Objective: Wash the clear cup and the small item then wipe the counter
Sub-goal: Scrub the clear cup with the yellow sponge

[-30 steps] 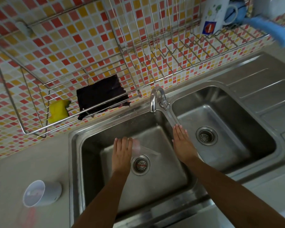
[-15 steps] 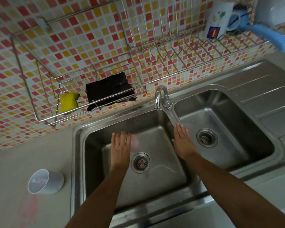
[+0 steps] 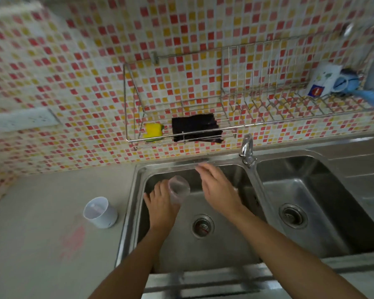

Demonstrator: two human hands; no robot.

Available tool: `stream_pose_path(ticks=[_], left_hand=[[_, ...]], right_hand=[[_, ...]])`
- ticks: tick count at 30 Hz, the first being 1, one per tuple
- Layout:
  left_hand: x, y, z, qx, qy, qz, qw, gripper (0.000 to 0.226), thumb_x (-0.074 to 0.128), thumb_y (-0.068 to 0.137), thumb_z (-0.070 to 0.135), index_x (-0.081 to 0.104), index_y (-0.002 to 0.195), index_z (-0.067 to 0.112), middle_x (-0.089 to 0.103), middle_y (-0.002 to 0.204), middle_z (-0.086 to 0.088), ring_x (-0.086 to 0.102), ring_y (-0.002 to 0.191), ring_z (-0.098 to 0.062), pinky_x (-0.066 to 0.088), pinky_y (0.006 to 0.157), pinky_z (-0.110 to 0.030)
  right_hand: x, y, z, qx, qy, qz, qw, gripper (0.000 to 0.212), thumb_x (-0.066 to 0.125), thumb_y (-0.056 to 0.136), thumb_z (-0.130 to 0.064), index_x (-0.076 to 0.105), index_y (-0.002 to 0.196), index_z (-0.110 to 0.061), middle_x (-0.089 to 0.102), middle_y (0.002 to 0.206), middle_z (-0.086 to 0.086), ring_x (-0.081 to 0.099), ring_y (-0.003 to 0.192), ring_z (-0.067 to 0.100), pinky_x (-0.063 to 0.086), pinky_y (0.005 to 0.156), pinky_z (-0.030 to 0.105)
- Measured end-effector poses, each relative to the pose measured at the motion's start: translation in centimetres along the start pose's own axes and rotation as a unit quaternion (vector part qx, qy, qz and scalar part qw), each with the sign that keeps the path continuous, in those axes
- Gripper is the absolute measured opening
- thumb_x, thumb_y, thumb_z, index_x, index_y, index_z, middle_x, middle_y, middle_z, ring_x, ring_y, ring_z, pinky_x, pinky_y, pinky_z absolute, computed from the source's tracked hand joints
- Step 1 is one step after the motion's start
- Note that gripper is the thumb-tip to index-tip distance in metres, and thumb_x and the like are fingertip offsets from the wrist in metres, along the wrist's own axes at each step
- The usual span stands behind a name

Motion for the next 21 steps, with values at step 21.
stream_pose_path(ticks=[21], left_hand=[[-6.9, 3.2, -5.5, -0.019, -0.12, 0.035, 0.992, 0.074, 0.071, 0.069, 0.024, 0.035, 0.134, 0.023, 0.05, 0.133, -0.002, 0.044, 0.126, -0.027, 0.036, 0.105, -0.049]], right_hand=[[4.8, 20.7, -7.2, 0.199, -0.001, -0.162, 0.966, 0.024, 0.066, 0.085, -0.018, 0.044, 0.093, -0.016, 0.055, 0.09, 0.005, 0.057, 0.084, 0.025, 0.042, 0.064, 0.032]])
Point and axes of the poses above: each hand's wrist, its own y-axis towards the middle knuckle, its own x-axis out of the palm, z = x × y, the point moved 5 cm from there along y, towards the middle knuckle
